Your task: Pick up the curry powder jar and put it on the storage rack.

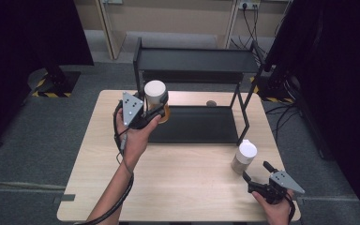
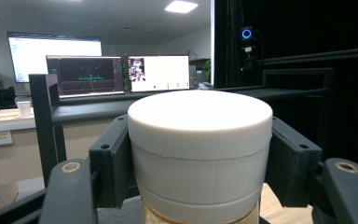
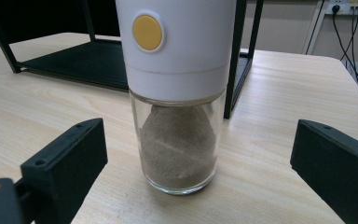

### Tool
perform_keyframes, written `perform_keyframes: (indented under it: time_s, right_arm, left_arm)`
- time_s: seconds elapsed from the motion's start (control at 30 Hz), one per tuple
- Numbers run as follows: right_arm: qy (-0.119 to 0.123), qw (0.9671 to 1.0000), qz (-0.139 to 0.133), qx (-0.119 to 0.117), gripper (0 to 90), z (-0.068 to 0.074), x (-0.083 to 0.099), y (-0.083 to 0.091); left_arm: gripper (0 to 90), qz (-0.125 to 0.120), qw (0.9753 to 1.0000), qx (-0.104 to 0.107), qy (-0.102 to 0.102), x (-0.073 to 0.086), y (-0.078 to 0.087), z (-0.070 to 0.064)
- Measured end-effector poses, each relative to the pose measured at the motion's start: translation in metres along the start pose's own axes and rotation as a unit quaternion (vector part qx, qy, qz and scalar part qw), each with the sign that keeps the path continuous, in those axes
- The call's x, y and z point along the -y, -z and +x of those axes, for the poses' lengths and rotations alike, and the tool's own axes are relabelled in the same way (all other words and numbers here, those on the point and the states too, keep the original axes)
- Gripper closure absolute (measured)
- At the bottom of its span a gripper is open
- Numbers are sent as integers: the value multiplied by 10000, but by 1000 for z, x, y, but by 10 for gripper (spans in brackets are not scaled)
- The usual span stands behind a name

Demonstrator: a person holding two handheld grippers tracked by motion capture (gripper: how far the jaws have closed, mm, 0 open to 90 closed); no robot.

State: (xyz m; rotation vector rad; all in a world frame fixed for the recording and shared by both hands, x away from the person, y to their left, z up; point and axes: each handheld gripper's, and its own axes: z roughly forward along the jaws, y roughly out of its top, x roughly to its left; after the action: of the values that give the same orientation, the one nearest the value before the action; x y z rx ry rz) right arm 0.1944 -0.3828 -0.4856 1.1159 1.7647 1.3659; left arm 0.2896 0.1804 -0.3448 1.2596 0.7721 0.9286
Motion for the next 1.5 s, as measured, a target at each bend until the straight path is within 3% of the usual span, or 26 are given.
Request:
perform_keyframes:
  time_s: [0.33,1.5]
  right_arm:
    - [-12,10000,-5,-14,41,-1,0,0]
    - [-13,10000,-8,-14,41,-1,0,0]
  left_arm:
    - [336,-72,9999,-70,81,-9,-6,2]
    - [336,-138,9997,-221,17,-52,-32,3]
